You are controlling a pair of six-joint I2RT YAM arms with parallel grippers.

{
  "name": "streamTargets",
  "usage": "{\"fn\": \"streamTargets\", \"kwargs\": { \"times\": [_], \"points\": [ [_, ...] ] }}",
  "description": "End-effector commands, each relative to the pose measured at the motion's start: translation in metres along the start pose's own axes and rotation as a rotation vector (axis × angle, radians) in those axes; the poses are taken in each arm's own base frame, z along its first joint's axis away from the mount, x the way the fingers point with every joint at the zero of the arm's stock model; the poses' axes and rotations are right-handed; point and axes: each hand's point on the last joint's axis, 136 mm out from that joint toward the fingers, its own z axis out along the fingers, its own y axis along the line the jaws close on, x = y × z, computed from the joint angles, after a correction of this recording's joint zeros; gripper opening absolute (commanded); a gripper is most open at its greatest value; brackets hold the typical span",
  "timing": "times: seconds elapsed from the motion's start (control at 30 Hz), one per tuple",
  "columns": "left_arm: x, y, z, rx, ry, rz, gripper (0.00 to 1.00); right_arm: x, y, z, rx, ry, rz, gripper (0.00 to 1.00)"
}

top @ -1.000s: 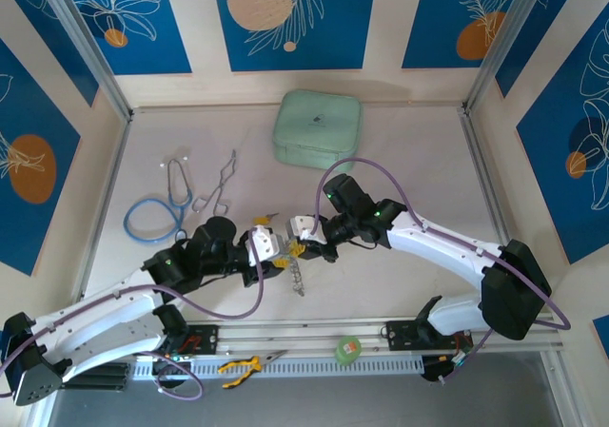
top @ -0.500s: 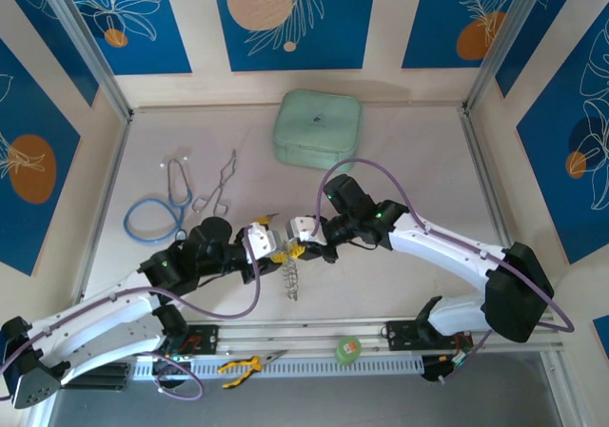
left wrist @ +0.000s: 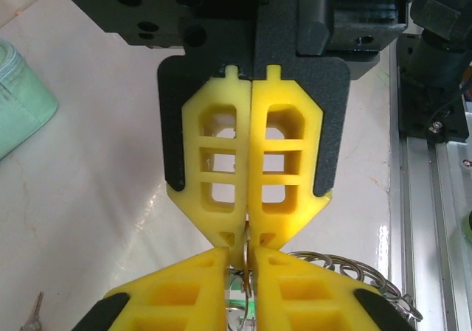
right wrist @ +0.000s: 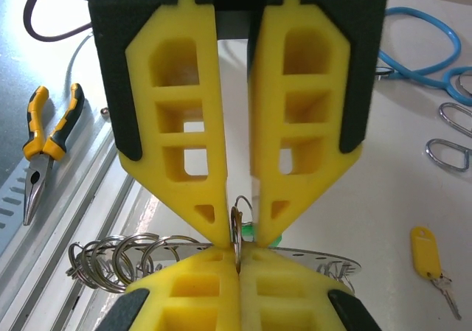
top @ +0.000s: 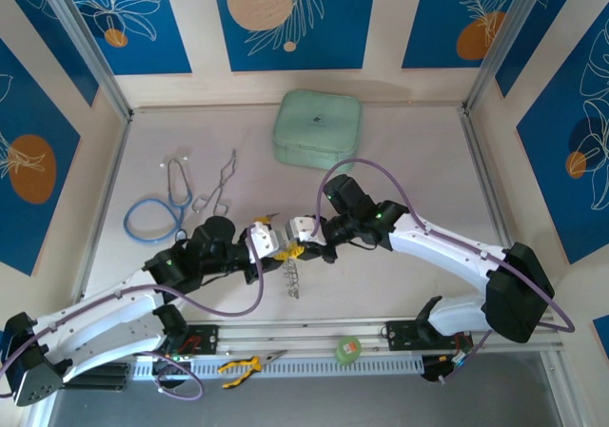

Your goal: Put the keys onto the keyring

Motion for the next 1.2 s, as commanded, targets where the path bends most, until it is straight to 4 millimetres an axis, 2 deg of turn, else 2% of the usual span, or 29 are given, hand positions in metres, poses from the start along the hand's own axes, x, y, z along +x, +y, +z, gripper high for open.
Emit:
{"fn": "streamTargets", "kwargs": {
  "times": [0.0,0.17,0.3,0.37,0.43,0.47,0.63,0.73,0.87,0.97,1.07,1.17],
  "points": [
    [-0.001,-0.002,0.002,0.026,-0.008,-0.007,0.12,-0.011,0.003,-0.001,-0.004,-0.04,-0.025,0.0],
    [-0.001,-0.002,0.002,0.025,-0.013,-0.001,0.01,-0.012,0.004,0.0,-0.005,-0.039,-0.024,0.0],
    [-0.002,0.002,0.001,-0.002,-0.019,-0.005,0.0,-0.01,0.001,-0.001,0.016,-0.032,-0.015,0.01],
    [-0.002,0.009,-0.001,-0.045,-0.014,-0.035,0.0,-0.01,-0.005,-0.008,0.05,-0.047,0.016,0.15],
    [-0.003,0.019,-0.004,-0.102,-0.018,-0.095,0.0,-0.008,-0.017,-0.02,0.115,-0.059,0.071,0.31],
    [-0.004,0.024,-0.006,-0.134,-0.024,-0.132,0.0,-0.002,-0.025,-0.027,0.161,-0.055,0.113,0.35],
    [-0.005,0.06,-0.024,-0.354,0.01,-0.415,0.0,0.013,-0.047,-0.059,0.324,-0.029,0.269,0.4],
    [-0.002,0.077,-0.036,-0.478,0.048,-0.576,0.0,-0.002,-0.039,-0.066,0.323,-0.054,0.276,0.36],
    [-0.003,0.086,-0.045,-0.563,0.064,-0.74,0.0,-0.037,-0.007,-0.049,0.218,-0.133,0.203,0.31],
    [-0.005,0.091,-0.048,-0.603,0.059,-0.835,0.0,-0.056,0.015,-0.025,0.134,-0.183,0.19,0.29],
    [-0.008,0.096,-0.053,-0.651,0.071,-0.91,0.0,-0.061,0.026,0.0,0.108,-0.193,0.194,0.29],
    [-0.009,0.098,-0.056,-0.69,0.09,-1.006,0.0,-0.054,0.023,0.02,0.129,-0.195,0.252,0.28]
  ]
}}
